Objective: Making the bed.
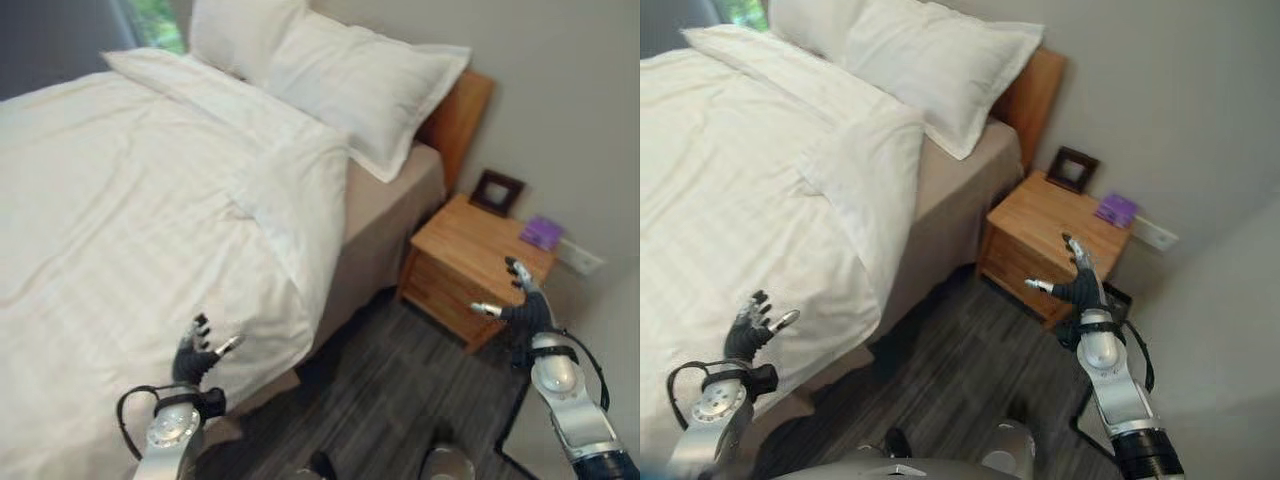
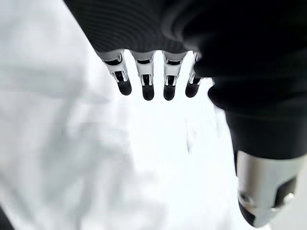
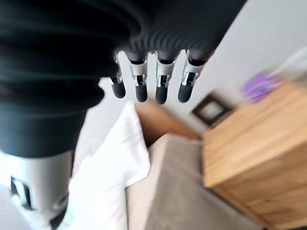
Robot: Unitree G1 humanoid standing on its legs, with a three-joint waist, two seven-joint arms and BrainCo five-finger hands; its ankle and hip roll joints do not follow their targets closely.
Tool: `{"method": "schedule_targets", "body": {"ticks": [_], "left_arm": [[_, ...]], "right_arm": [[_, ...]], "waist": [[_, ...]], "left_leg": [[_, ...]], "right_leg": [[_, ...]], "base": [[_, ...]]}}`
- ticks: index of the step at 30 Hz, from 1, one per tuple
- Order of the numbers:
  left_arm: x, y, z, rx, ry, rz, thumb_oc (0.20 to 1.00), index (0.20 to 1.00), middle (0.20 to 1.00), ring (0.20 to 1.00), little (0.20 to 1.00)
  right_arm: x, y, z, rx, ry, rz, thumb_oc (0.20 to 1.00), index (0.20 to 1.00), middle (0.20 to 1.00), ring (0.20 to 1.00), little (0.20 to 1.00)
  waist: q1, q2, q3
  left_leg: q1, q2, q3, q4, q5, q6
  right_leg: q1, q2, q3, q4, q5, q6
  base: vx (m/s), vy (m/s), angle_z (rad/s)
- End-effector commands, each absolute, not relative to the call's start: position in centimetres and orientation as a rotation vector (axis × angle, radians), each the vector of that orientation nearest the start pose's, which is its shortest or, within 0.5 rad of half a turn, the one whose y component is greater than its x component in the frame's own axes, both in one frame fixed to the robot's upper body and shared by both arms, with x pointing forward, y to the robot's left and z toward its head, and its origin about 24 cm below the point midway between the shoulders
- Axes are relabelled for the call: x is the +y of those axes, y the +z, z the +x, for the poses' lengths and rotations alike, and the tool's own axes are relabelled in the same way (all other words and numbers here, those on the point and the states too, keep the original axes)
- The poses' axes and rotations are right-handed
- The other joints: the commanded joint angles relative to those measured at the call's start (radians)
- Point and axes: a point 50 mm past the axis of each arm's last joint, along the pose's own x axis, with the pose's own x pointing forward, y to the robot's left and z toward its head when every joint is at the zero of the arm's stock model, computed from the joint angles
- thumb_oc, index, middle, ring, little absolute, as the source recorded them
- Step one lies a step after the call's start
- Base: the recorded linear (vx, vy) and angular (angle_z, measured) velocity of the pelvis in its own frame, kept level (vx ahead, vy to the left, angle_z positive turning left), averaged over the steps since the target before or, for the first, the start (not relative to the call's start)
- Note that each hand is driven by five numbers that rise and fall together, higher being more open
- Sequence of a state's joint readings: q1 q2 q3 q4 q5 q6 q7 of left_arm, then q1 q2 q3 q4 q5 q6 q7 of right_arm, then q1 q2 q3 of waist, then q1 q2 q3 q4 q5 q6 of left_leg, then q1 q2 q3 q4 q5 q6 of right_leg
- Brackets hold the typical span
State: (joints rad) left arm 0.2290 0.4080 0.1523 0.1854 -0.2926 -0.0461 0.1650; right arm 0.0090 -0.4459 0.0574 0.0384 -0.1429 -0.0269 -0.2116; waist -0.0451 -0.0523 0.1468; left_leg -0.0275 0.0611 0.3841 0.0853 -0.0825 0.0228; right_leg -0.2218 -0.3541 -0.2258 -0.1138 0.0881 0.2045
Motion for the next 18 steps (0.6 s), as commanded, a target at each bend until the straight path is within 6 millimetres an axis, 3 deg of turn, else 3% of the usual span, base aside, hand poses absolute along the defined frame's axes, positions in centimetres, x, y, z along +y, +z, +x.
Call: {"method": "schedule_targets", "body": {"ticks": [1, 4, 6, 8, 9, 10, 12, 14, 16, 17, 18], "left_arm": [[29.4, 5.2, 21.2, -0.028, 0.401, 0.187, 1.000, 1.000, 1.000, 1.000, 1.000], [29.7, 5.4, 21.0, -0.049, 0.437, 0.162, 1.000, 1.000, 1.000, 1.000, 1.000], [29.7, 5.8, 20.8, -0.089, 0.470, 0.102, 1.000, 1.000, 1.000, 1.000, 1.000], [29.6, 5.9, 20.7, -0.104, 0.484, 0.067, 1.000, 1.000, 1.000, 1.000, 1.000], [29.6, 6.0, 20.5, -0.113, 0.499, 0.038, 1.000, 1.000, 1.000, 1.000, 1.000], [29.7, 5.5, 19.9, -0.097, 0.509, 0.006, 1.000, 1.000, 1.000, 1.000, 1.000], [29.8, 5.4, 19.7, -0.096, 0.523, 0.003, 1.000, 1.000, 1.000, 1.000, 1.000], [29.8, 5.4, 19.7, -0.097, 0.527, -0.001, 1.000, 1.000, 1.000, 1.000, 1.000], [29.9, 5.9, 19.7, -0.103, 0.493, 0.040, 1.000, 1.000, 1.000, 1.000, 1.000], [30.1, 6.7, 20.2, -0.117, 0.473, 0.087, 1.000, 1.000, 1.000, 1.000, 1.000], [30.1, 6.8, 20.6, -0.110, 0.451, 0.114, 1.000, 1.000, 1.000, 1.000, 1.000]], "right_arm": [[-22.9, 10.0, 26.8, -0.247, -0.203, -0.603, 1.000, 1.000, 1.000, 1.000, 1.000], [-22.5, 10.1, 27.0, -0.259, -0.183, -0.597, 1.000, 1.000, 1.000, 1.000, 1.000], [-22.8, 10.9, 27.2, -0.285, -0.196, -0.649, 1.000, 1.000, 1.000, 1.000, 1.000], [-23.1, 11.2, 27.3, -0.296, -0.207, -0.658, 1.000, 1.000, 1.000, 1.000, 1.000], [-23.5, 11.5, 27.3, -0.299, -0.219, -0.667, 1.000, 1.000, 1.000, 1.000, 1.000], [-23.7, 12.2, 27.5, -0.314, -0.225, -0.686, 1.000, 1.000, 1.000, 1.000, 1.000], [-23.6, 13.0, 27.8, -0.336, -0.212, -0.720, 1.000, 1.000, 1.000, 1.000, 1.000], [-23.6, 13.3, 27.9, -0.344, -0.207, -0.730, 1.000, 1.000, 1.000, 1.000, 1.000], [-24.1, 14.2, 28.0, -0.368, -0.213, -0.806, 1.000, 1.000, 1.000, 1.000, 1.000], [-24.5, 14.1, 27.9, -0.357, -0.220, -0.812, 1.000, 1.000, 1.000, 1.000, 1.000], [-24.6, 13.9, 27.9, -0.348, -0.219, -0.812, 1.000, 1.000, 1.000, 1.000, 1.000]], "waist": [[-0.036, -0.005, 0.033], [-0.034, 0.003, 0.029], [-0.020, 0.022, 0.030], [-0.015, 0.024, 0.032], [-0.007, 0.021, 0.029], [0.009, 0.019, 0.029], [0.036, -0.001, 0.028], [0.046, -0.005, 0.028], [0.068, 0.017, 0.009], [0.074, 0.013, 0.007], [0.070, 0.009, 0.014]], "left_leg": [[0.177, 0.293, 0.009, -0.108, 0.093, -0.264], [0.161, 0.321, -0.033, -0.045, 0.107, -0.268], [0.100, 0.372, -0.060, 0.077, 0.193, -0.267], [0.058, 0.394, -0.045, 0.135, 0.233, -0.260], [0.051, 0.404, 0.011, 0.167, 0.235, -0.252], [0.021, 0.354, 0.040, 0.229, 0.160, -0.227], [-0.048, 0.238, 0.011, 0.259, 0.049, -0.190], [-0.069, 0.217, 0.020, 0.252, 0.039, -0.184], [-0.022, 0.202, 0.055, 0.095, 0.068, -0.174], [0.021, 0.178, 0.019, -0.012, 0.104, -0.169], [0.037, 0.168, 0.000, -0.036, 0.105, -0.157]], "right_leg": [[-0.017, -0.005, 0.112, 0.098, 0.074, 0.055], [-0.013, 0.009, 0.120, 0.151, 0.073, 0.047], [0.020, 0.023, 0.072, 0.166, 0.059, 0.012], [0.054, 0.028, 0.027, 0.151, 0.054, -0.008], [0.094, 0.031, -0.023, 0.132, 0.039, -0.024], [0.166, 0.052, -0.073, 0.078, 0.024, -0.043], [0.210, 0.059, -0.099, 0.056, 0.010, -0.054], [0.222, 0.059, -0.122, 0.058, 0.002, -0.056], [0.240, 0.081, -0.170, 0.084, -0.022, -0.044], [0.239, 0.056, -0.217, 0.193, -0.041, -0.039], [0.214, 0.032, -0.221, 0.289, -0.039, -0.027]], "base": [[0.48, -0.356, 1.63], [0.30, -0.329, 1.50], [0.22, -0.259, 1.10], [0.09, -0.209, 0.63], [0.12, -0.305, 0.63], [0.17, -0.395, 0.71], [0.13, -0.263, 0.53], [0.04, -0.083, 0.08], [0.12, 0.034, 0.68], [0.17, 0.086, 1.17], [0.11, 0.055, 1.32]]}}
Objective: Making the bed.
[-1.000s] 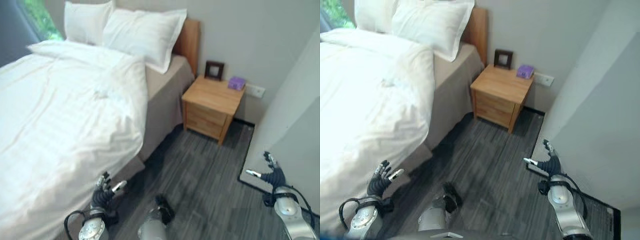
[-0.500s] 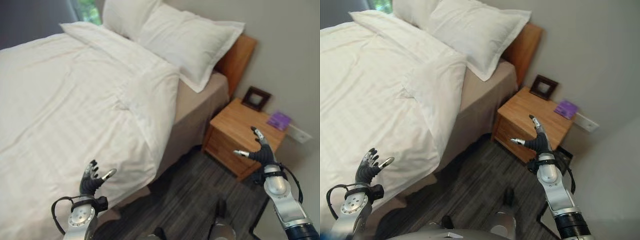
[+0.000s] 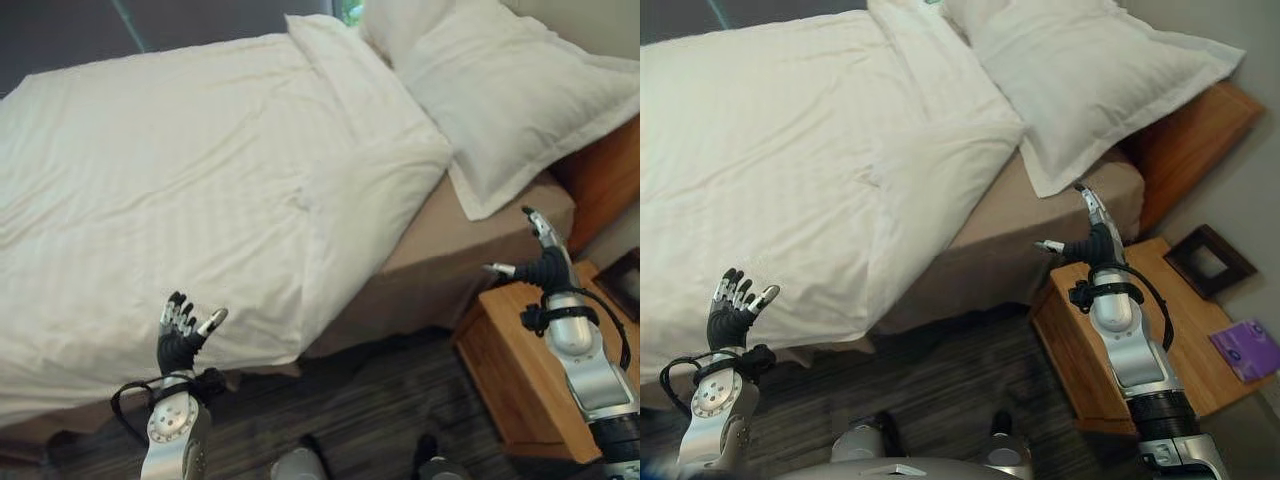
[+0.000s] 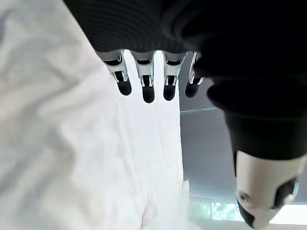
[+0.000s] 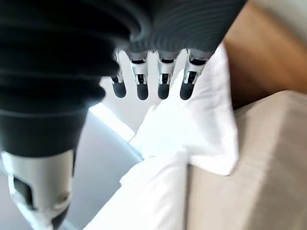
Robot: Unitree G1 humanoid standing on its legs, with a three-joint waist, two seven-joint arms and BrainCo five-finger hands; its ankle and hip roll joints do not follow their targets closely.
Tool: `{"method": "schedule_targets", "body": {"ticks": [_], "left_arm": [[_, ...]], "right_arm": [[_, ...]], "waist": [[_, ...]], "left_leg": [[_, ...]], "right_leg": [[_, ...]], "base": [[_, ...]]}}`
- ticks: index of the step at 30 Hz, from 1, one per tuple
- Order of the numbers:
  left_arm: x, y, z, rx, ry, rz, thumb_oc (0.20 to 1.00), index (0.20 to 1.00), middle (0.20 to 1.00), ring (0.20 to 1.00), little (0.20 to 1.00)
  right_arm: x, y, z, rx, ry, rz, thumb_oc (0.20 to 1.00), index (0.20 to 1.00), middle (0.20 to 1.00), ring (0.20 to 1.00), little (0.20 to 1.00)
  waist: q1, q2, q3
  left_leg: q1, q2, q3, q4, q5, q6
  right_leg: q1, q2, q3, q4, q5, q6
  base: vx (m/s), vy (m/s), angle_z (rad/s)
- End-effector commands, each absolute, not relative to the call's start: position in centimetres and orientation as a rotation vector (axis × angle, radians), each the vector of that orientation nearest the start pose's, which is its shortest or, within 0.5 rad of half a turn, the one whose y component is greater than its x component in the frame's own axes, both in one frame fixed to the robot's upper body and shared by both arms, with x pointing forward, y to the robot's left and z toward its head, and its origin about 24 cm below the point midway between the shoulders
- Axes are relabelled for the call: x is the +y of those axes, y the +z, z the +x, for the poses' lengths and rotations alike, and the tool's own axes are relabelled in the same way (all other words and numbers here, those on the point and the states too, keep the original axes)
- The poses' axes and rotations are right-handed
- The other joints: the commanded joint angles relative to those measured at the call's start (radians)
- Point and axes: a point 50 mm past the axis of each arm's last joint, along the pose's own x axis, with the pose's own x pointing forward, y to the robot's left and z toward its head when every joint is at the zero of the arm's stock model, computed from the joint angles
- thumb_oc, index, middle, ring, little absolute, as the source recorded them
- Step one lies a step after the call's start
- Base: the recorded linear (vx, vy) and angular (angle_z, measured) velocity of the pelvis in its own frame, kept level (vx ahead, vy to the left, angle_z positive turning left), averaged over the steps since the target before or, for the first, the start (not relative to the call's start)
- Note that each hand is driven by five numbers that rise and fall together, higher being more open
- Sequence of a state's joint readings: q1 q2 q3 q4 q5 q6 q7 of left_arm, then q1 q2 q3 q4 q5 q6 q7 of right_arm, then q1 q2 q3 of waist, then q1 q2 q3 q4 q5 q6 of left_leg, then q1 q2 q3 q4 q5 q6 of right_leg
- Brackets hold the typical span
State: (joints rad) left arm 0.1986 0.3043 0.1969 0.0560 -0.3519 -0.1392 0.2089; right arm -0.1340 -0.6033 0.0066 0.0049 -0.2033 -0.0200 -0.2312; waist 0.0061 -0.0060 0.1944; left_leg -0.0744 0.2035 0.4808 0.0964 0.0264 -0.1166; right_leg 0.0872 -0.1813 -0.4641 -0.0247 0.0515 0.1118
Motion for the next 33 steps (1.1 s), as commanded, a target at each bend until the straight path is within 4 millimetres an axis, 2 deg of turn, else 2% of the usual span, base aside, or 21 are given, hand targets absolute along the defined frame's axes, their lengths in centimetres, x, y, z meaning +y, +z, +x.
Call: {"method": "schedule_targets", "body": {"ticks": [1, 2, 3, 6, 7, 8, 10, 12, 17, 19, 21, 22, 23, 24, 26, 27, 29, 31, 33], "left_arm": [[30.3, 7.0, 20.8, -0.106, 0.443, 0.141, 1.000, 1.000, 1.000, 1.000, 1.000], [30.4, 7.4, 21.2, -0.116, 0.441, 0.154, 1.000, 1.000, 1.000, 1.000, 1.000], [30.9, 7.2, 21.5, -0.092, 0.452, 0.176, 1.000, 1.000, 1.000, 1.000, 1.000], [31.1, 7.0, 21.7, -0.076, 0.448, 0.183, 1.000, 1.000, 1.000, 1.000, 1.000], [31.1, 7.0, 21.7, -0.076, 0.449, 0.183, 1.000, 1.000, 1.000, 1.000, 1.000], [31.2, 7.2, 21.8, -0.084, 0.444, 0.197, 1.000, 1.000, 1.000, 1.000, 1.000], [31.6, 7.3, 22.0, -0.085, 0.468, 0.211, 1.000, 1.000, 1.000, 1.000, 1.000], [32.3, 7.3, 21.7, -0.087, 0.512, 0.217, 1.000, 1.000, 1.000, 1.000, 1.000], [32.8, 6.3, 20.9, -0.050, 0.543, 0.205, 1.000, 1.000, 1.000, 1.000, 1.000], [32.4, 5.6, 20.7, -0.026, 0.536, 0.185, 1.000, 1.000, 1.000, 1.000, 1.000], [32.0, 5.5, 21.3, -0.031, 0.537, 0.145, 1.000, 1.000, 1.000, 1.000, 1.000], [31.4, 4.9, 21.8, -0.014, 0.530, 0.106, 1.000, 1.000, 1.000, 1.000, 1.000], [31.4, 4.9, 21.9, -0.016, 0.531, 0.103, 1.000, 1.000, 1.000, 1.000, 1.000], [31.5, 4.9, 21.9, -0.017, 0.543, 0.097, 1.000, 1.000, 1.000, 1.000, 1.000], [31.5, 4.9, 21.9, -0.015, 0.515, 0.103, 1.000, 1.000, 1.000, 1.000, 1.000], [31.7, 4.7, 21.7, 0.005, 0.517, 0.111, 1.000, 1.000, 1.000, 1.000, 1.000], [32.0, 5.4, 22.2, -0.016, 0.498, 0.126, 1.000, 1.000, 1.000, 1.000, 1.000], [32.6, 6.2, 22.7, -0.036, 0.478, 0.158, 1.000, 1.000, 1.000, 1.000, 1.000], [32.9, 6.2, 22.6, -0.031, 0.484, 0.164, 1.000, 1.000, 1.000, 1.000, 1.000]], "right_arm": [[-24.4, 14.0, 28.1, -0.351, -0.213, -0.801, 1.000, 1.000, 1.000, 1.000, 1.000], [-24.2, 14.0, 28.2, -0.352, -0.213, -0.795, 1.000, 1.000, 1.000, 1.000, 1.000], [-23.9, 14.0, 28.5, -0.359, -0.218, -0.782, 1.000, 1.000, 1.000, 1.000, 1.000], [-23.3, 14.5, 28.8, -0.386, -0.212, -0.802, 1.000, 1.000, 1.000, 1.000, 1.000], [-23.3, 14.5, 28.8, -0.386, -0.212, -0.802, 1.000, 1.000, 1.000, 1.000, 1.000], [-23.1, 15.2, 29.3, -0.412, -0.218, -0.850, 1.000, 1.000, 1.000, 1.000, 1.000], [-22.3, 16.3, 30.3, -0.457, -0.221, -0.883, 1.000, 1.000, 1.000, 1.000, 1.000], [-21.3, 17.3, 31.3, -0.492, -0.201, -0.945, 1.000, 1.000, 1.000, 1.000, 1.000], [-21.0, 18.9, 32.0, -0.544, -0.204, -1.047, 1.000, 1.000, 1.000, 1.000, 1.000], [-20.2, 19.8, 32.5, -0.582, -0.202, -1.064, 1.000, 1.000, 1.000, 1.000, 1.000], [-19.4, 20.0, 33.4, -0.581, -0.189, -1.077, 1.000, 1.000, 1.000, 1.000, 1.000], [-19.4, 19.4, 34.5, -0.526, -0.185, -1.115, 1.000, 1.000, 1.000, 1.000, 1.000], [-19.4, 19.5, 34.6, -0.530, -0.186, -1.116, 1.000, 1.000, 1.000, 1.000, 1.000], [-19.8, 18.9, 35.0, -0.492, -0.194, -1.129, 1.000, 1.000, 1.000, 1.000, 1.000], [-21.0, 17.6, 35.5, -0.413, -0.194, -1.189, 1.000, 1.000, 1.000, 1.000, 1.000], [-20.6, 17.8, 35.7, -0.416, -0.184, -1.204, 1.000, 1.000, 1.000, 1.000, 1.000], [-21.7, 18.4, 36.5, -0.377, -0.224, -1.245, 1.000, 1.000, 1.000, 1.000, 1.000], [-21.9, 20.8, 37.9, -0.383, -0.262, -1.294, 1.000, 1.000, 1.000, 1.000, 1.000], [-21.6, 21.4, 38.3, -0.390, -0.264, -1.308, 1.000, 1.000, 1.000, 1.000, 1.000]], "waist": [[0.006, -0.040, -0.020], [-0.006, -0.047, -0.007], [-0.022, -0.052, 0.004], [-0.024, -0.054, 0.000], [-0.026, -0.051, 0.000], [-0.034, -0.060, -0.009], [-0.043, -0.063, -0.018], [-0.031, -0.073, -0.037], [-0.030, -0.041, -0.059], [-0.016, -0.023, -0.047], [0.005, -0.027, -0.009], [0.029, -0.042, 0.014], [0.025, -0.042, 0.014], [0.034, -0.041, 0.019], [0.029, -0.022, 0.016], [0.042, -0.015, 0.019], [0.048, -0.002, 0.025], [0.064, 0.004, 0.032], [0.067, 0.010, 0.031]], "left_leg": [[0.102, 0.019, -0.123, -0.071, -0.005, -0.008], [0.109, 0.014, -0.138, -0.095, 0.007, -0.003], [0.118, 0.022, -0.167, -0.127, 0.015, -0.007], [0.135, 0.034, -0.189, -0.147, 0.011, -0.028], [0.137, 0.038, -0.191, -0.149, 0.010, -0.030], [0.150, 0.035, -0.206, -0.159, -0.001, -0.044], [0.174, 0.047, -0.206, -0.165, -0.017, -0.060], [0.189, 0.065, -0.196, -0.144, -0.023, -0.083], [0.199, 0.120, -0.189, -0.097, 0.009, -0.115], [0.159, 0.145, -0.214, 0.020, 0.064, -0.123], [0.071, 0.132, -0.282, 0.145, 0.092, -0.117], [-0.003, 0.091, -0.297, 0.123, 0.049, -0.096], [-0.007, 0.087, -0.299, 0.128, 0.043, -0.093], [-0.032, 0.063, -0.311, 0.097, 0.027, -0.086], [-0.006, 0.103, -0.238, 0.013, 0.038, -0.092], [0.011, 0.098, -0.245, -0.022, 0.051, -0.090], [0.027, 0.112, -0.214, -0.075, 0.083, -0.103], [0.010, 0.109, -0.215, -0.109, 0.101, -0.111], [0.010, 0.109, -0.212, -0.126, 0.109, -0.112]], "right_leg": [[-0.137, -0.155, 0.046, 0.285, 0.026, 0.076], [-0.182, -0.172, 0.087, 0.353, 0.057, 0.092], [-0.231, -0.158, 0.194, 0.361, 0.063, 0.105], [-0.259, -0.131, 0.275, 0.232, 0.019, 0.086], [-0.252, -0.127, 0.270, 0.223, 0.020, 0.085], [-0.261, -0.108, 0.297, 0.120, 0.027, 0.091], [-0.254, -0.106, 0.290, 0.037, 0.064, 0.102], [-0.220, -0.109, 0.271, -0.007, 0.091, 0.106], [-0.180, -0.067, 0.253, -0.020, 0.072, 0.083], [-0.132, -0.028, 0.232, -0.043, 0.042, 0.045], [-0.104, -0.021, 0.212, -0.048, 0.021, 0.018], [-0.089, -0.023, 0.197, -0.052, 0.012, 0.012], [-0.090, -0.028, 0.195, -0.051, 0.009, 0.015], [-0.084, -0.021, 0.195, -0.052, 0.004, 0.018], [-0.070, -0.018, 0.159, -0.050, -0.020, 0.023], [-0.080, -0.008, 0.164, -0.048, -0.024, 0.022], [-0.095, -0.007, 0.146, -0.048, -0.020, 0.021], [-0.134, -0.010, 0.139, -0.052, -0.008, 0.031], [-0.148, -0.011, 0.140, -0.052, -0.002, 0.035]], "base": [[0.05, 0.012, 1.67], [0.03, -0.074, 1.57], [0.05, -0.127, 1.24], [0.14, -0.131, 1.08], [0.23, -0.165, 0.69], [0.25, -0.185, 0.37], [0.30, -0.259, 0.26], [0.25, -0.249, 0.06], [0.18, -0.154, -0.10], [0.11, -0.169, -0.23], [0.08, -0.181, -0.21], [0.10, -0.122, -0.10], [0.16, -0.073, 0.18], [0.12, -0.004, 0.25], [0.13, 0.037, 0.08], [0.07, 0.026, 0.07], [0.00, -0.019, 0.34], [0.01, 0.000, 0.18], [0.04, 0.008, 0.06]]}}
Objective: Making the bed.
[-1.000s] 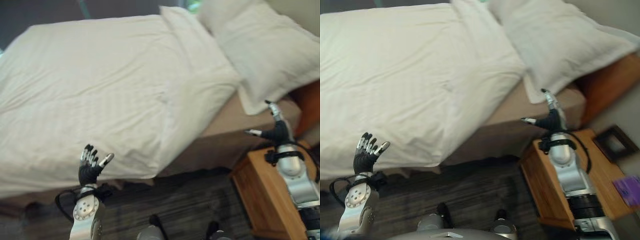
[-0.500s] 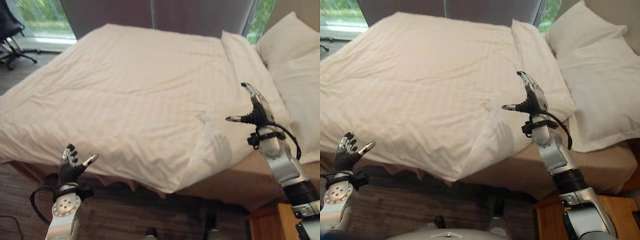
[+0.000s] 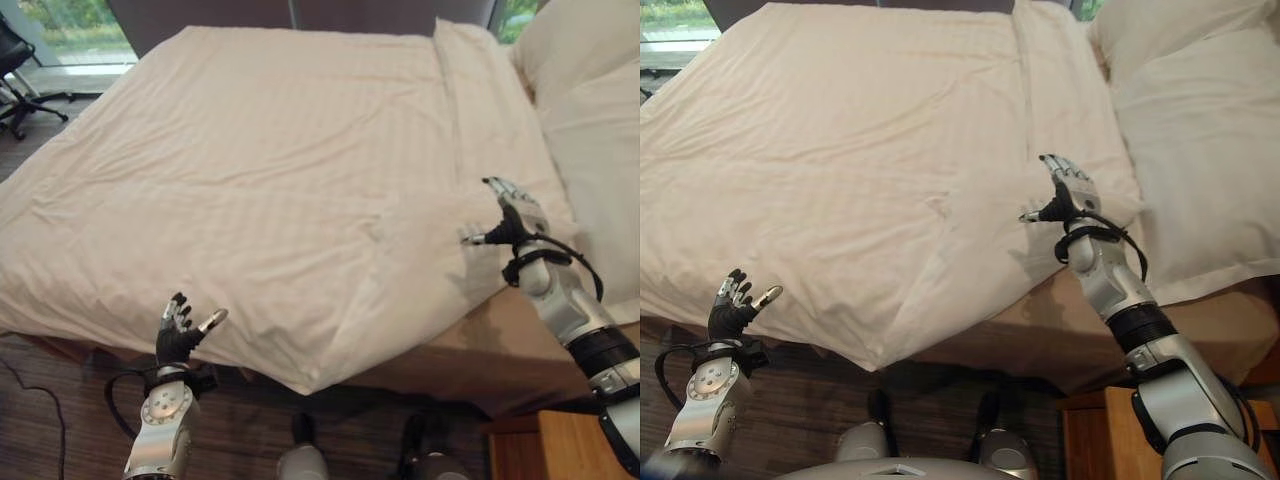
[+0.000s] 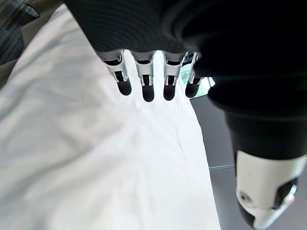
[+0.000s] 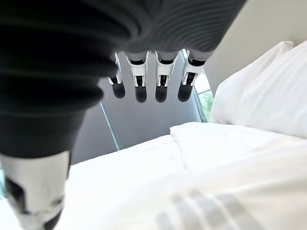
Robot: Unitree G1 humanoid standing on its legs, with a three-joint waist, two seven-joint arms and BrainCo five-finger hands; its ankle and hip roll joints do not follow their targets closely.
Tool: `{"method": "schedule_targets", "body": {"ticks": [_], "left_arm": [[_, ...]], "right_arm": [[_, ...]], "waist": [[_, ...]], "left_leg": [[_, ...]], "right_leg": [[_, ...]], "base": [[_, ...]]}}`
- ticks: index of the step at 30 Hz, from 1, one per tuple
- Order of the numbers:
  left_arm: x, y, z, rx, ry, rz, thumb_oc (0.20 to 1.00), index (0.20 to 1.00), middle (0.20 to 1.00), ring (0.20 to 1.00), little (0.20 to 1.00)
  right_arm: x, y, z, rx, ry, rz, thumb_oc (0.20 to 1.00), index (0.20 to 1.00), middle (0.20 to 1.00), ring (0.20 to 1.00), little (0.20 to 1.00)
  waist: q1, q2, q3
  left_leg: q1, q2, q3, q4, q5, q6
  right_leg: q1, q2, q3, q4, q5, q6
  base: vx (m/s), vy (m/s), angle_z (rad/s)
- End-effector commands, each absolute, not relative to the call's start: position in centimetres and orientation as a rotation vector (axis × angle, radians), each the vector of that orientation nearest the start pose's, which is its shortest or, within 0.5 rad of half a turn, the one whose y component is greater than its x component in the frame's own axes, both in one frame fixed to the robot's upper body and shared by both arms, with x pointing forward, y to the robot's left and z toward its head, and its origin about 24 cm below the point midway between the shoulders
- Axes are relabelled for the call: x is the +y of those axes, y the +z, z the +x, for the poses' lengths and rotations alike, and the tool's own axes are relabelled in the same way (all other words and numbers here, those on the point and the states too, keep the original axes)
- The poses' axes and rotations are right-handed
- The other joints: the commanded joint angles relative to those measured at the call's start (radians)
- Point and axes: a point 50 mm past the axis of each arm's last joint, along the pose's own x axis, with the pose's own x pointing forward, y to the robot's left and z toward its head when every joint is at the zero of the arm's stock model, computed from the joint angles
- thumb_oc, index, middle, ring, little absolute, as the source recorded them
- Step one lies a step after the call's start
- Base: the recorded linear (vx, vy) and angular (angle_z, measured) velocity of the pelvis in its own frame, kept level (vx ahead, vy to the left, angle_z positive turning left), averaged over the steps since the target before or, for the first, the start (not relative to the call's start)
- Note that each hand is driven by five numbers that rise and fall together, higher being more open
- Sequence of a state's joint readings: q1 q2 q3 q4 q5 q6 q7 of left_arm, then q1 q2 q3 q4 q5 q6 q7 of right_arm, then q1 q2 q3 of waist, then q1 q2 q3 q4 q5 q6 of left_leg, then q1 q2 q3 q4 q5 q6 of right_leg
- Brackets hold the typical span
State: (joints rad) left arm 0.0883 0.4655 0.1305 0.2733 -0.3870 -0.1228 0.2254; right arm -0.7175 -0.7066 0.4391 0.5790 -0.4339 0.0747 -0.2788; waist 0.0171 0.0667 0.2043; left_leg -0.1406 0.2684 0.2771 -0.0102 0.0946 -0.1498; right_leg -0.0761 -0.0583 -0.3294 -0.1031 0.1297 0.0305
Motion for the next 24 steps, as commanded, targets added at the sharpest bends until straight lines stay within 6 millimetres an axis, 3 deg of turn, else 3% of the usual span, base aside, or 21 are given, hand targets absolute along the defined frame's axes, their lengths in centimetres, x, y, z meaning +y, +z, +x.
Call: {"method": "schedule_targets", "body": {"ticks": [1, 5, 9, 10, 12, 18, 20, 22, 24], "left_arm": [[33.3, 6.2, 22.3, -0.023, 0.489, 0.174, 1.000, 1.000, 1.000, 1.000, 1.000], [34.8, 6.5, 21.3, -0.022, 0.513, 0.191, 1.000, 1.000, 1.000, 1.000, 1.000], [35.2, 6.7, 21.1, -0.032, 0.526, 0.182, 1.000, 1.000, 1.000, 1.000, 1.000], [35.4, 6.7, 21.8, -0.020, 0.538, 0.212, 1.000, 1.000, 1.000, 1.000, 1.000], [35.9, 7.5, 23.1, -0.043, 0.561, 0.206, 1.000, 1.000, 1.000, 1.000, 1.000], [35.9, 7.8, 26.8, -0.044, 0.615, 0.096, 1.000, 1.000, 1.000, 1.000, 1.000], [35.5, 7.6, 27.9, -0.013, 0.584, 0.109, 1.000, 1.000, 1.000, 1.000, 1.000], [35.4, 7.6, 27.9, -0.014, 0.583, 0.108, 1.000, 1.000, 1.000, 1.000, 1.000], [34.9, 7.7, 28.7, 0.000, 0.545, 0.151, 1.000, 1.000, 1.000, 1.000, 1.000]], "right_arm": [[-21.7, 22.4, 38.6, -0.398, -0.274, -1.330, 1.000, 1.000, 1.000, 1.000, 1.000], [-22.0, 26.2, 39.5, -0.430, -0.333, -1.412, 1.000, 1.000, 1.000, 1.000, 1.000], [-22.0, 27.3, 39.8, -0.435, -0.351, -1.455, 1.000, 1.000, 1.000, 1.000, 1.000], [-20.8, 26.8, 40.4, -0.438, -0.326, -1.458, 1.000, 1.000, 1.000, 1.000, 1.000], [-20.2, 26.5, 40.7, -0.428, -0.318, -1.478, 1.000, 1.000, 1.000, 1.000, 1.000], [-21.1, 23.5, 41.9, -0.243, -0.323, -1.555, 1.000, 1.000, 1.000, 1.000, 1.000], [-21.6, 21.6, 41.9, -0.160, -0.283, -1.574, 0.200, 0.200, 0.200, 0.200, 0.200], [-21.7, 21.6, 41.9, -0.159, -0.284, -1.574, 0.200, 0.200, 0.200, 0.200, 0.200], [-22.0, 20.9, 41.8, -0.120, -0.233, -1.662, 0.200, 0.200, 0.200, 0.200, 0.200]], "waist": [[0.061, -0.058, 0.023], [0.090, -0.030, 0.050], [0.105, -0.016, 0.063], [0.099, -0.010, 0.083], [0.104, -0.004, 0.091], [0.094, 0.013, 0.111], [0.077, 0.012, 0.112], [0.078, 0.012, 0.114], [0.054, 0.009, 0.109]], "left_leg": [[0.077, 0.044, -0.008, -0.035, 0.049, -0.081], [0.030, 0.062, -0.013, -0.070, 0.104, -0.103], [-0.025, 0.076, -0.026, -0.075, 0.140, -0.112], [-0.069, 0.086, -0.031, -0.075, 0.163, -0.112], [-0.088, 0.087, -0.036, -0.075, 0.172, -0.112], [-0.164, 0.085, -0.035, -0.077, 0.204, -0.112], [-0.151, 0.091, -0.020, -0.074, 0.196, -0.112], [-0.149, 0.091, -0.019, -0.074, 0.196, -0.112], [-0.117, 0.092, -0.009, -0.071, 0.181, -0.112]], "right_leg": [[0.004, -0.134, 0.008, 0.027, -0.075, 0.119], [-0.071, -0.126, 0.017, 0.032, -0.058, 0.127], [-0.114, -0.121, 0.012, 0.036, -0.051, 0.127], [-0.152, -0.119, 0.016, 0.039, -0.045, 0.130], [-0.172, -0.117, 0.021, 0.045, -0.042, 0.130], [-0.257, -0.126, 0.030, 0.052, -0.021, 0.143], [-0.251, -0.126, 0.043, 0.052, -0.024, 0.145], [-0.250, -0.125, 0.044, 0.051, -0.023, 0.145], [-0.226, -0.125, 0.053, 0.044, -0.024, 0.145]], "base": [[0.04, 0.007, 0.07], [-0.03, 0.009, 0.08], [-0.07, -0.033, 0.16], [-0.08, -0.032, 0.16], [-0.08, -0.029, 0.12], [-0.07, -0.015, 0.00], [-0.02, -0.002, -0.01], [0.00, -0.001, -0.02], [0.03, 0.008, -0.10]]}}
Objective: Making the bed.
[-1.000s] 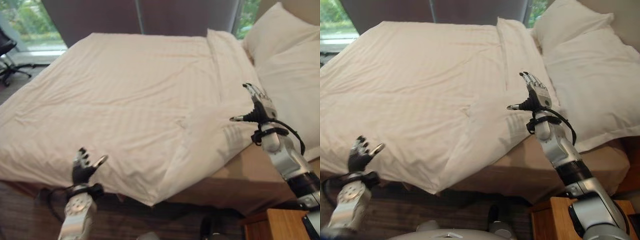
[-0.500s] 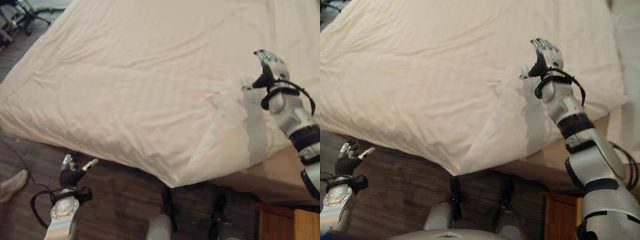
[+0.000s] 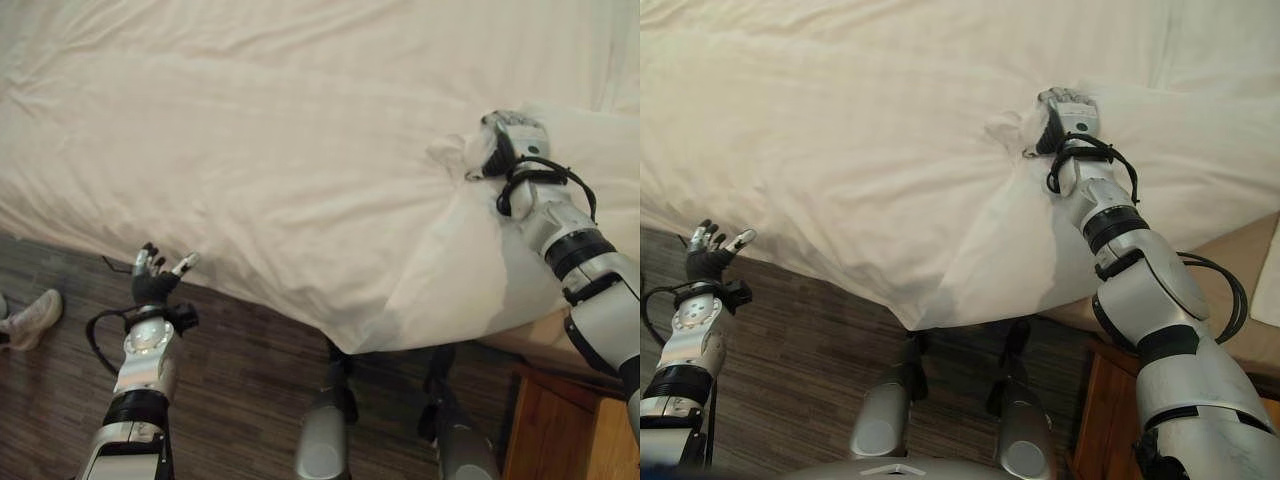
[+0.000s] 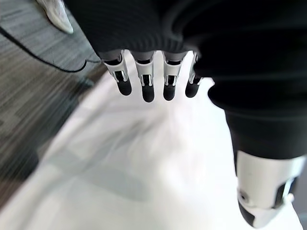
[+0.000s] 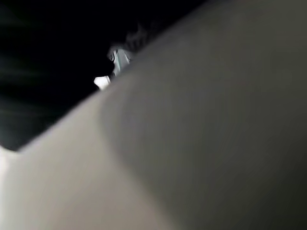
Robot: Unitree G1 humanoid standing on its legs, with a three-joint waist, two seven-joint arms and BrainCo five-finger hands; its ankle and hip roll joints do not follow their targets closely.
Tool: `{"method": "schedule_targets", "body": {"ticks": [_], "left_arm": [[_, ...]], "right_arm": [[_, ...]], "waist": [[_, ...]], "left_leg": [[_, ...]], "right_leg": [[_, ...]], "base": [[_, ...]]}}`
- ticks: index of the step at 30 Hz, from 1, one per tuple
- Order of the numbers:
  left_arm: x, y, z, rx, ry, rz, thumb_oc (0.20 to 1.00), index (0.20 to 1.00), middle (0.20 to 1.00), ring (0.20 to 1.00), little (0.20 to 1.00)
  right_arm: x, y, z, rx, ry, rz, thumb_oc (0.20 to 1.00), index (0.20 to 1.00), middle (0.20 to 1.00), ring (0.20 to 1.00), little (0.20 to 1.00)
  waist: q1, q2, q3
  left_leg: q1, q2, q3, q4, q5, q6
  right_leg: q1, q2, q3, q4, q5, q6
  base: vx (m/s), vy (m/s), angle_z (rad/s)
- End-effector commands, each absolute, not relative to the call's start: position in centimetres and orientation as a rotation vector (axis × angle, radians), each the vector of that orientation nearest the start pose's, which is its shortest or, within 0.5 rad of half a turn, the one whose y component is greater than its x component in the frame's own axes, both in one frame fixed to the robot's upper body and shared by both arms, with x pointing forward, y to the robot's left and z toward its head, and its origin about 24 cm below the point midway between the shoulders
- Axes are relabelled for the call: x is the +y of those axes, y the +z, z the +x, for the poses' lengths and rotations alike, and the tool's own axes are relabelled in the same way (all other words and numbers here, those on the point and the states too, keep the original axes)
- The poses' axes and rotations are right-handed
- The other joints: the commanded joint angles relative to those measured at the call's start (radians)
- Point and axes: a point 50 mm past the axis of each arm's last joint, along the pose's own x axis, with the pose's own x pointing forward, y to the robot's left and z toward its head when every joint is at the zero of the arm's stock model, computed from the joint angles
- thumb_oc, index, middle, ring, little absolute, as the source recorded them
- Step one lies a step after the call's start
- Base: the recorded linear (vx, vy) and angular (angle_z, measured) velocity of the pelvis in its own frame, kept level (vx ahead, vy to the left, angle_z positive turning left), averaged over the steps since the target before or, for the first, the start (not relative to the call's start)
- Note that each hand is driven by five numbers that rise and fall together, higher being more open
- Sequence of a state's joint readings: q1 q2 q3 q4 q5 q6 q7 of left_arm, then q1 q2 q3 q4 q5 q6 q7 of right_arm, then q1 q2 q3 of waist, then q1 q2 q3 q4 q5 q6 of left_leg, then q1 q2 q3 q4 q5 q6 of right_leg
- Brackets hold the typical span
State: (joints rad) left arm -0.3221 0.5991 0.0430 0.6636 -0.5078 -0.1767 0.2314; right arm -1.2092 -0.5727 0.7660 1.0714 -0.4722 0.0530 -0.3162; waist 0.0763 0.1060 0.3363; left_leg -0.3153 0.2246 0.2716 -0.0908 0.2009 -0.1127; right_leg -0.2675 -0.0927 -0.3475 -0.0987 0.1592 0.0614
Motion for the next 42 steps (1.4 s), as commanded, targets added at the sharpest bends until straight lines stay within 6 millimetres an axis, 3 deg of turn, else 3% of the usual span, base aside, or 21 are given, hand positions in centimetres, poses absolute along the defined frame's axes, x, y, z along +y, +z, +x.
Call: {"method": "schedule_targets", "body": {"ticks": [1, 5, 10, 13, 16, 18, 19, 22, 23, 24, 25, 29, 32, 35, 36, 37, 38, 40, 42], "left_arm": [[34.6, 7.8, 29.0, 0.004, 0.533, 0.163, 1.000, 1.000, 1.000, 1.000, 1.000], [33.7, 8.4, 30.4, 0.000, 0.492, 0.185, 1.000, 1.000, 1.000, 1.000, 1.000], [32.9, 7.1, 30.1, 0.038, 0.458, 0.197, 1.000, 1.000, 1.000, 1.000, 1.000], [32.6, 5.5, 29.0, 0.077, 0.455, 0.162, 1.000, 1.000, 1.000, 1.000, 1.000], [32.2, 3.1, 27.3, 0.145, 0.453, 0.117, 1.000, 1.000, 1.000, 1.000, 1.000], [32.1, 1.4, 25.9, 0.203, 0.456, 0.098, 1.000, 1.000, 1.000, 1.000, 1.000], [31.9, 0.3, 24.8, 0.240, 0.460, 0.078, 1.000, 1.000, 1.000, 1.000, 1.000], [31.6, -0.5, 24.2, 0.265, 0.465, 0.059, 1.000, 1.000, 1.000, 1.000, 1.000], [31.4, -0.8, 24.0, 0.271, 0.470, 0.048, 1.000, 1.000, 1.000, 1.000, 1.000], [30.8, -1.5, 23.7, 0.283, 0.483, 0.011, 1.000, 1.000, 1.000, 1.000, 1.000], [30.7, -1.5, 23.7, 0.284, 0.481, 0.013, 1.000, 1.000, 1.000, 1.000, 1.000], [28.4, -2.6, 23.8, 0.296, 0.455, -0.042, 1.000, 1.000, 1.000, 1.000, 1.000], [27.5, -1.9, 24.8, 0.256, 0.442, -0.055, 1.000, 1.000, 1.000, 1.000, 1.000], [26.7, -1.2, 25.9, 0.221, 0.437, -0.072, 1.000, 1.000, 1.000, 1.000, 1.000], [26.5, -1.1, 26.2, 0.212, 0.444, -0.086, 1.000, 1.000, 1.000, 1.000, 1.000], [26.4, -1.1, 26.3, 0.210, 0.443, -0.088, 1.000, 1.000, 1.000, 1.000, 1.000], [26.5, -1.0, 26.5, 0.207, 0.448, -0.096, 1.000, 1.000, 1.000, 1.000, 1.000], [26.5, -1.2, 26.4, 0.215, 0.439, -0.090, 1.000, 1.000, 1.000, 1.000, 1.000], [26.7, -1.1, 26.1, 0.208, 0.432, -0.078, 1.000, 1.000, 1.000, 1.000, 1.000]], "right_arm": [[-22.2, 20.8, 41.8, -0.111, -0.229, -1.658, 0.200, 0.200, 0.200, 0.200, 0.200], [-23.8, 21.6, 41.5, -0.089, -0.280, -1.621, 0.200, 0.200, 0.200, 0.200, 0.200], [-27.4, 19.5, 39.8, -0.007, -0.285, -1.562, 0.200, 0.200, 0.200, 0.200, 0.200], [-30.9, 16.1, 37.6, 0.123, -0.290, -1.493, 0.200, 0.200, 0.200, 0.200, 0.200], [-33.9, 11.3, 34.3, 0.287, -0.286, -1.400, 0.200, 0.200, 0.200, 0.200, 0.200], [-35.9, 8.0, 31.4, 0.407, -0.289, -1.353, 0.200, 0.200, 0.200, 0.200, 0.200], [-37.3, 5.6, 28.8, 0.500, -0.319, -1.290, 0.200, 0.200, 0.200, 0.200, 0.200], [-38.3, 3.6, 26.4, 0.565, -0.369, -1.216, 0.200, 0.200, 0.200, 0.200, 0.200], [-38.5, 2.7, 25.4, 0.592, -0.388, -1.189, 0.931, 0.931, 0.931, 0.931, 0.931], [-38.3, 0.7, 23.7, 0.644, -0.445, -1.091, 1.000, 1.000, 1.000, 1.000, 1.000], [-38.3, 0.6, 23.6, 0.646, -0.447, -1.089, 1.000, 1.000, 1.000, 1.000, 1.000], [-37.6, -3.9, 19.7, 0.824, -0.476, -1.000, 1.000, 1.000, 1.000, 1.000, 1.000], [-38.1, -5.3, 17.5, 0.940, -0.484, -1.051, 1.000, 1.000, 1.000, 1.000, 1.000], [-39.6, -4.9, 16.2, 0.987, -0.592, -1.013, 1.000, 1.000, 1.000, 1.000, 1.000], [-40.9, -4.4, 15.1, 1.028, -0.666, -1.002, 1.000, 1.000, 1.000, 1.000, 1.000], [-41.0, -4.3, 15.2, 1.026, -0.668, -1.002, 1.000, 1.000, 1.000, 1.000, 1.000], [-42.4, -3.9, 13.4, 1.099, -0.746, -0.987, 1.000, 1.000, 1.000, 1.000, 1.000], [-43.8, -3.2, 11.8, 1.154, -0.794, -1.036, 1.000, 1.000, 1.000, 1.000, 1.000], [-45.4, -0.7, 12.5, 1.082, -0.845, -1.123, 1.000, 1.000, 1.000, 1.000, 1.000]], "waist": [[-0.015, -0.033, -0.026], [-0.058, -0.052, -0.055], [-0.113, -0.077, -0.116], [-0.146, -0.090, -0.151], [-0.168, -0.102, -0.185], [-0.182, -0.106, -0.201], [-0.194, -0.105, -0.206], [-0.215, -0.098, -0.206], [-0.221, -0.094, -0.205], [-0.251, -0.077, -0.200], [-0.246, -0.078, -0.201], [-0.275, -0.040, -0.189], [-0.295, -0.008, -0.153], [-0.324, 0.017, -0.096], [-0.333, 0.030, -0.076], [-0.332, 0.032, -0.078], [-0.338, 0.042, -0.070], [-0.334, 0.055, -0.085], [-0.330, 0.050, -0.107]], "left_leg": [[0.074, 0.135, 0.002, 0.010, 0.066, -0.149], [0.149, 0.129, 0.036, 0.011, 0.015, -0.149], [0.248, 0.112, 0.069, 0.006, -0.029, -0.149], [0.290, 0.104, 0.078, 0.006, -0.050, -0.146], [0.330, 0.093, 0.092, 0.005, -0.071, -0.137], [0.346, 0.087, 0.095, 0.007, -0.079, -0.132], [0.361, 0.081, 0.100, 0.008, -0.085, -0.125], [0.374, 0.071, 0.113, 0.006, -0.091, -0.120], [0.378, 0.068, 0.122, 0.007, -0.095, -0.118], [0.388, 0.060, 0.143, 0.008, -0.101, -0.114], [0.390, 0.059, 0.145, 0.008, -0.102, -0.114], [0.397, 0.045, 0.169, 0.011, -0.113, -0.108], [0.372, 0.032, 0.170, 0.018, -0.109, -0.108], [0.323, 0.008, 0.173, 0.033, -0.098, -0.106], [0.297, 0.004, 0.178, 0.046, -0.097, -0.105], [0.293, 0.004, 0.178, 0.048, -0.098, -0.105], [0.280, 0.009, 0.181, 0.053, -0.097, -0.106], [0.284, 0.017, 0.181, 0.047, -0.097, -0.111], [0.307, 0.023, 0.186, 0.034, -0.099, -0.116]], "right_leg": [[-0.026, -0.093, 0.075, 0.039, -0.052, 0.114], [0.015, -0.100, 0.089, 0.036, -0.048, 0.117], [0.075, -0.104, 0.108, 0.030, -0.040, 0.120], [0.103, -0.108, 0.116, 0.029, -0.037, 0.123], [0.128, -0.112, 0.129, 0.027, -0.035, 0.127], [0.141, -0.115, 0.135, 0.028, -0.037, 0.130], [0.149, -0.118, 0.143, 0.030, -0.037, 0.129], [0.148, -0.122, 0.160, 0.029, -0.034, 0.132], [0.145, -0.124, 0.169, 0.029, -0.032, 0.133], [0.135, -0.127, 0.189, 0.028, -0.024, 0.136], [0.135, -0.127, 0.191, 0.028, -0.024, 0.136], [0.117, -0.136, 0.221, 0.027, -0.021, 0.142], [0.081, -0.150, 0.240, 0.035, -0.014, 0.147], [0.014, -0.166, 0.271, 0.062, -0.004, 0.145], [-0.011, -0.170, 0.284, 0.067, -0.003, 0.144], [-0.015, -0.170, 0.285, 0.068, -0.003, 0.144], [-0.022, -0.171, 0.285, 0.063, -0.005, 0.148], [-0.009, -0.168, 0.272, 0.052, -0.010, 0.150], [0.012, -0.165, 0.257, 0.046, -0.014, 0.154]], "base": [[0.04, 0.032, -0.14], [0.04, 0.025, -0.13], [0.07, 0.040, -0.23], [0.07, 0.040, -0.12], [0.06, 0.031, -0.17], [0.02, 0.005, -0.22], [0.00, 0.004, -0.15], [0.00, 0.013, -0.14], [0.00, 0.035, -0.14], [0.00, 0.032, -0.09], [0.00, 0.033, -0.33], [-0.02, 0.033, -0.27], [-0.15, 0.027, -0.20], [-0.23, 0.033, -0.14], [-0.14, 0.011, -0.15], [-0.13, 0.002, -0.18], [-0.03, -0.008, -0.23], [0.05, -0.009, -0.17], [0.13, -0.014, -0.01]]}}
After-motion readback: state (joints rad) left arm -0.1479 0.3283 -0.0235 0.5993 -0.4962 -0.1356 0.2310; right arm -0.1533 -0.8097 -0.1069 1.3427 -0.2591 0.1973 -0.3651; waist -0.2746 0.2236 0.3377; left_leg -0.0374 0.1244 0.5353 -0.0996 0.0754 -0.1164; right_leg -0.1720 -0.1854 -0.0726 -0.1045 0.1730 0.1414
